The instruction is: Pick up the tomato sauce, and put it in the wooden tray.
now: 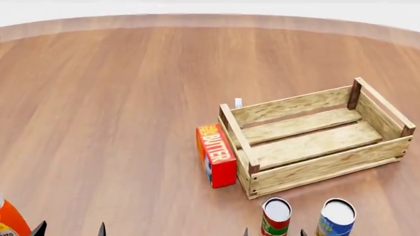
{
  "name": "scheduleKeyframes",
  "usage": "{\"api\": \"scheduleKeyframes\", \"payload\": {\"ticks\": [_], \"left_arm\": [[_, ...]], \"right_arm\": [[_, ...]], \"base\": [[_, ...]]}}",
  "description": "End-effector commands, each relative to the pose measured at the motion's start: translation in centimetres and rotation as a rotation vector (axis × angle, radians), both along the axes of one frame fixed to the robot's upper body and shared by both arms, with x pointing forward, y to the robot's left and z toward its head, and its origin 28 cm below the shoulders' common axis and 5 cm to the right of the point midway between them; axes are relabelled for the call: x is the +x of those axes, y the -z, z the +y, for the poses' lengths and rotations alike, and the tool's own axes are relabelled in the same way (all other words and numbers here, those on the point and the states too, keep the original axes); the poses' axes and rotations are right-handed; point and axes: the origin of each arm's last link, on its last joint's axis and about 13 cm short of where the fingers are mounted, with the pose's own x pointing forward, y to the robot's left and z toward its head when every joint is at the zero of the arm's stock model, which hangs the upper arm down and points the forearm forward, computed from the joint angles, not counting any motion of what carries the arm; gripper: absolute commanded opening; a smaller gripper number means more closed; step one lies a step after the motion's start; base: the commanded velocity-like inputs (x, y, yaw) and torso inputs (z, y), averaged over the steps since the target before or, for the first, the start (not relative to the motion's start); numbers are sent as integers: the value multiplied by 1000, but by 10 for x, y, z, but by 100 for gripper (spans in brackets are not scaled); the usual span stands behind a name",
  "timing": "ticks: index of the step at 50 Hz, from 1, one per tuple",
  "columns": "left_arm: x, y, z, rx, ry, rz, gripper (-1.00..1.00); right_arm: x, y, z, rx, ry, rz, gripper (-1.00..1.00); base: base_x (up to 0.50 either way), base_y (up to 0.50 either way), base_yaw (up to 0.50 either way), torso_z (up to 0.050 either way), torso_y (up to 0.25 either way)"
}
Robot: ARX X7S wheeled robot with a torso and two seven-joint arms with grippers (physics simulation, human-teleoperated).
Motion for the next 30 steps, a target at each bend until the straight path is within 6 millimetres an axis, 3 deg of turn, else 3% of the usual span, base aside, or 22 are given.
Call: {"api": "scheduleKeyframes", "payload": {"ticks": [1, 30], "left_arm": [[1, 0, 0, -1, 0, 0, 100], [1, 0, 0, -1, 1, -1, 100]], "right_arm": [[2, 0, 0, 2, -3, 1, 100], [2, 1, 1, 1, -6, 4, 100]], "base": [[500, 70, 0, 0, 0], [500, 69, 0, 0, 1]]}}
